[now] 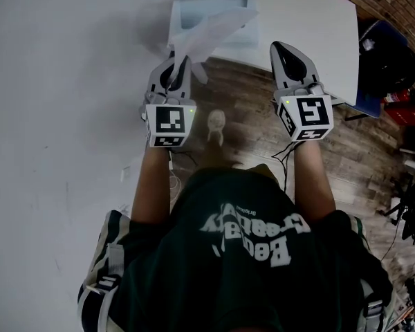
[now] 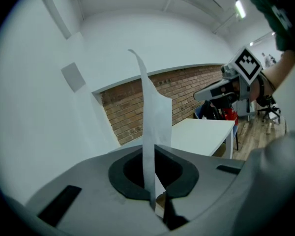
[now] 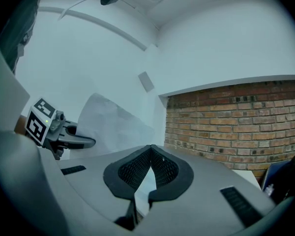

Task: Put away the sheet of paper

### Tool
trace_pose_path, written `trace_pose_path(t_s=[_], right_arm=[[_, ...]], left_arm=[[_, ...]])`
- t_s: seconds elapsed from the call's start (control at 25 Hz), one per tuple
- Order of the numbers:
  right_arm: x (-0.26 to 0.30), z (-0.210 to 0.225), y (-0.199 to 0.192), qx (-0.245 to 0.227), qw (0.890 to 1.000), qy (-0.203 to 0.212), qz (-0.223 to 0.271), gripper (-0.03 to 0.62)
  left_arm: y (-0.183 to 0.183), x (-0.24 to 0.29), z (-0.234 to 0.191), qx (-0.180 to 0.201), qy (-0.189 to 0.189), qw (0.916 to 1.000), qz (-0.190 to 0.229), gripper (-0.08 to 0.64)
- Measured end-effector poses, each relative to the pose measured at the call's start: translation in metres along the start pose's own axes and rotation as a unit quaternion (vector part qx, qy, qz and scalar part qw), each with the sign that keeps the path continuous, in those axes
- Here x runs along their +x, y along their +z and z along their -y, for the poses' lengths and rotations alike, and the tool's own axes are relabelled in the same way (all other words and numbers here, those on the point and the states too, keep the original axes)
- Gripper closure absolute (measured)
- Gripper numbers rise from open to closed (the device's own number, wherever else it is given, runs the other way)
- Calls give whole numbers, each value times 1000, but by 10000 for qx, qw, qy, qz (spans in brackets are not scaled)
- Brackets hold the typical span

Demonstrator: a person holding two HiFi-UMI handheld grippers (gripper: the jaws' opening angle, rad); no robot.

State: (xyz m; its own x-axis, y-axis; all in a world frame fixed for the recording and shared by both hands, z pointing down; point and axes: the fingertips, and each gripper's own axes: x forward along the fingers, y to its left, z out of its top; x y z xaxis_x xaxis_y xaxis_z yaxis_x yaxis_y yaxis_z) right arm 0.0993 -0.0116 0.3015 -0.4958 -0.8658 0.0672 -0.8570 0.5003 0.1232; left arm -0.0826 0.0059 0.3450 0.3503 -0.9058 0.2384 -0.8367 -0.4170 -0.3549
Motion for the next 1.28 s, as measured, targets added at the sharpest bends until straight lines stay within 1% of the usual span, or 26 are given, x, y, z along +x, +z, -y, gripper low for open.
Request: trace_pose_path(t_s=[0.16,0.4,0.64,0.84,1.04,1.28], right_arm=[[37,8,-3,-22,9999,-62,-115,598],[89,31,-15,67,9990,-252,-376,598],[132,46,-29,109,9975,-419,-560,598],[160,54,-35,148,9963,-537,-658,598],[185,59,-40,186,9951,-641,-734,598],[202,65,-49,223,9933,-686,-903,598]], left_arm=[[-13,37,-19,69,-222,9997,-116,558],[-30,94,-38,424,-542,9971,-322,558],[-48,138,-49,719,-962,9918,-442,558],[-59,169,-63,1003,-1079,9875,-559,558],[-69,197,-77,1510,-1153,9794,-688,558],[-72,225,-93,1585,-1128,9778,-780,558]])
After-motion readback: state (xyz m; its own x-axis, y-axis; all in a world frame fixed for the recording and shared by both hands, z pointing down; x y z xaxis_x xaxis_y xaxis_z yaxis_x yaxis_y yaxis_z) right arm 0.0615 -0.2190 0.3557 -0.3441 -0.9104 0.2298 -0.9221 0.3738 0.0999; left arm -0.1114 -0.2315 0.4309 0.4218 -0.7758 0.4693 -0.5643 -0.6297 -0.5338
